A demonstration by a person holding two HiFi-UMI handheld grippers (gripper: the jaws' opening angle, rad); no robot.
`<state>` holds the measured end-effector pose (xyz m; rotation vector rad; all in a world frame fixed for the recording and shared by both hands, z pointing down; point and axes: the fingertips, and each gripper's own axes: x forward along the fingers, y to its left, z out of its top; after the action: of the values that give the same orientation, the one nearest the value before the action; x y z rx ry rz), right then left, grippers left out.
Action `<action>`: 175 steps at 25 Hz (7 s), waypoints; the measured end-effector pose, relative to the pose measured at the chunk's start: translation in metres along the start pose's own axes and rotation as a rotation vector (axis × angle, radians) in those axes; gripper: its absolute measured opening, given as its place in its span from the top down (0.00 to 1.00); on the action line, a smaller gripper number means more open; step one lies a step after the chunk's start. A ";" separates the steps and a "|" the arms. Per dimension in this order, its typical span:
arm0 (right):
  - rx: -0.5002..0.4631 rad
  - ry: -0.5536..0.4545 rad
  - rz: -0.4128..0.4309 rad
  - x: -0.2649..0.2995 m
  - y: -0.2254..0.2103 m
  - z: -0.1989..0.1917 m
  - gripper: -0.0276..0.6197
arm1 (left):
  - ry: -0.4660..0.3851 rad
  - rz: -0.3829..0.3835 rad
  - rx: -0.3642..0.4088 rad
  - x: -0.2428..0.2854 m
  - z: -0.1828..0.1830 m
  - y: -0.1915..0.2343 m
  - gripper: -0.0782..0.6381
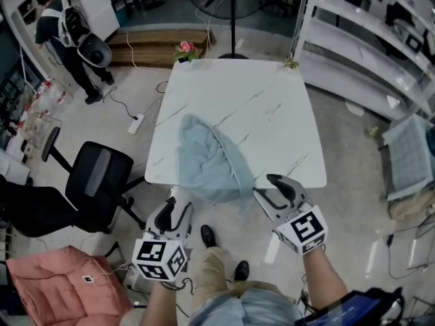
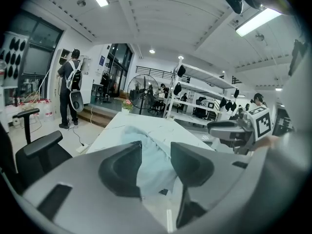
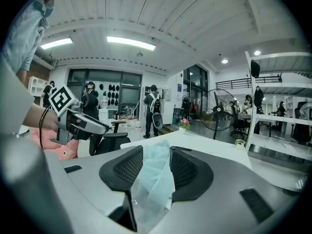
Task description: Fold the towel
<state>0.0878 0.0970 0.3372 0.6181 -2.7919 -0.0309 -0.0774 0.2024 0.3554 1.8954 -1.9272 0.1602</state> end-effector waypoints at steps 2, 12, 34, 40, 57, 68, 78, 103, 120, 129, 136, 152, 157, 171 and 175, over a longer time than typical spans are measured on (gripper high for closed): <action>-0.009 -0.003 0.008 0.015 -0.003 0.008 0.67 | -0.005 0.005 -0.003 0.009 0.007 0.010 0.63; -0.038 -0.014 0.038 0.119 -0.032 0.047 0.67 | -0.008 -0.005 -0.016 0.081 0.054 0.072 0.63; 0.004 0.150 0.236 0.345 -0.063 0.045 0.65 | 0.118 -0.064 -0.088 0.221 0.087 0.181 0.63; 0.027 0.296 0.400 0.379 -0.046 -0.022 0.62 | 0.288 -0.132 -0.222 0.240 -0.002 0.152 0.60; 0.058 0.410 0.510 0.401 -0.060 -0.058 0.91 | 0.432 -0.134 -0.220 0.239 -0.033 0.153 0.80; 0.110 0.351 0.174 0.355 -0.187 -0.053 0.92 | 0.377 -0.080 -0.156 0.265 0.013 0.168 0.80; 0.243 0.325 -0.239 0.215 -0.293 -0.100 0.91 | 0.375 -0.170 -0.064 0.296 0.030 0.125 0.80; 0.240 0.116 -0.275 0.096 -0.240 -0.058 0.91 | 0.254 -0.317 -0.017 0.239 0.060 0.042 0.80; 0.274 0.229 -0.280 0.035 -0.105 -0.178 0.88 | 0.363 -0.363 0.125 0.174 -0.078 0.014 0.80; 0.304 0.241 -0.221 0.029 -0.117 -0.148 0.68 | 0.323 -0.368 0.080 0.169 -0.031 0.018 0.68; 0.349 0.286 -0.226 0.037 -0.154 -0.139 0.67 | 0.306 -0.321 0.099 0.215 0.003 0.031 0.66; 0.446 0.458 -0.118 0.069 -0.156 -0.181 0.66 | 0.571 -0.308 0.103 0.294 -0.051 0.047 0.63; 0.451 0.496 -0.098 0.075 -0.151 -0.188 0.66 | 0.605 -0.330 0.125 0.299 -0.051 0.044 0.71; 0.369 0.527 -0.166 0.078 -0.161 -0.186 0.91 | 0.565 -0.333 0.155 0.295 -0.047 0.039 0.86; 0.338 0.446 -0.208 0.074 -0.167 -0.153 0.91 | 0.490 -0.305 0.173 0.280 -0.019 0.042 0.87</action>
<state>0.1340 -0.0796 0.4904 0.8703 -2.3050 0.4839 -0.1072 -0.0474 0.4871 1.9986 -1.3227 0.6476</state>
